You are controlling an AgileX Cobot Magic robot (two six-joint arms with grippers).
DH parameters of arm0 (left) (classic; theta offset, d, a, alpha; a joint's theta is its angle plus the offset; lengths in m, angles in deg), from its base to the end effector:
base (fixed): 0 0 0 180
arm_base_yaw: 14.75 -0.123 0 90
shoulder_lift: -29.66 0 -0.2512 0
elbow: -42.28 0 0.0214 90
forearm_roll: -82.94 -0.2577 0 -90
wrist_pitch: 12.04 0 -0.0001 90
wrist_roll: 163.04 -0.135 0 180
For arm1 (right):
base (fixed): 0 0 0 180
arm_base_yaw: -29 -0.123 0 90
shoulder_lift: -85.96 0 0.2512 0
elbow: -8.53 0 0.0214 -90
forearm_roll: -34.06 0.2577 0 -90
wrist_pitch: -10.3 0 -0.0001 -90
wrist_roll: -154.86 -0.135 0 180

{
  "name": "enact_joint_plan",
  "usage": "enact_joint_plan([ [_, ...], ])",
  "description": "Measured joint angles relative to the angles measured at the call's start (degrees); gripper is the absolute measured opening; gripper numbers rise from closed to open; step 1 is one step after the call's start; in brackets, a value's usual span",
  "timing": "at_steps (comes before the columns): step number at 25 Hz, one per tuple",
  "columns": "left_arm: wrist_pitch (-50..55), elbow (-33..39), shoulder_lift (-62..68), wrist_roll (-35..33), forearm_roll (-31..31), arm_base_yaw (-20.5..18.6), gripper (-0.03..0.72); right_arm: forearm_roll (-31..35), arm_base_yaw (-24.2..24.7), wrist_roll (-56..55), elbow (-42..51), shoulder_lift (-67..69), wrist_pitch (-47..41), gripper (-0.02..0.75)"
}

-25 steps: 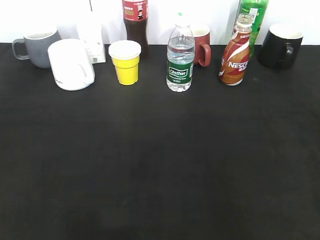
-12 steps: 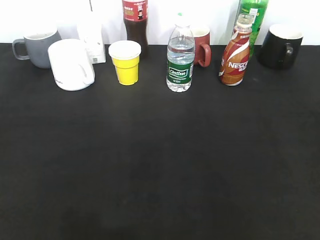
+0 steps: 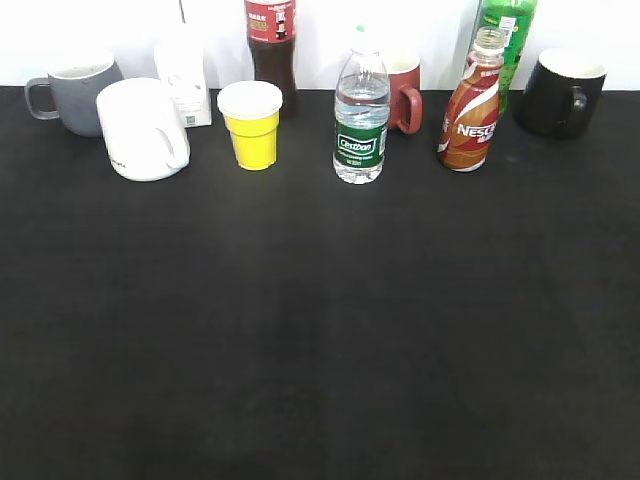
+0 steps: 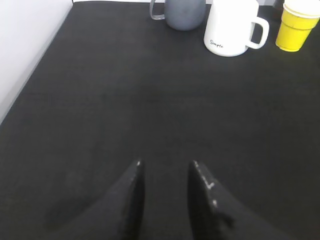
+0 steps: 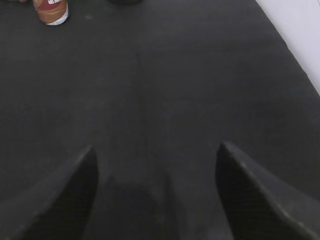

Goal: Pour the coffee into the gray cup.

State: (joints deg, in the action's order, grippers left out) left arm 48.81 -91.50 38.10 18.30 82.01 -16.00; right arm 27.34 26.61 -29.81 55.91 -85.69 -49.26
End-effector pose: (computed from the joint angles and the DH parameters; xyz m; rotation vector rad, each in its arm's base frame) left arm 0.0711 0.0035 0.2682 -0.0466 2.0154 0.0183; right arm 0.0744 -0.0105 0.2652 0.0446 2.0068 -0.0609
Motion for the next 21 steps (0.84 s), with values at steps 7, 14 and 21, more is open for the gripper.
enact_joint_plan([
  [7, 0.00, 0.00, 0.00, 0.00, 0.00, 0.00, 0.228, 0.00, 0.00, 0.00, 0.00, 0.00, 0.00, 0.573],
  [14, 0.00, 0.00, 0.00, 0.00, 0.00, 0.00, 0.228, 0.00, 0.00, 0.00, 0.00, 0.00, 0.00, 0.573],
  [21, 0.00, 0.00, 0.00, 0.00, 0.00, 0.00, 0.228, 0.00, 0.00, 0.00, 0.00, 0.00, 0.00, 0.572],
])
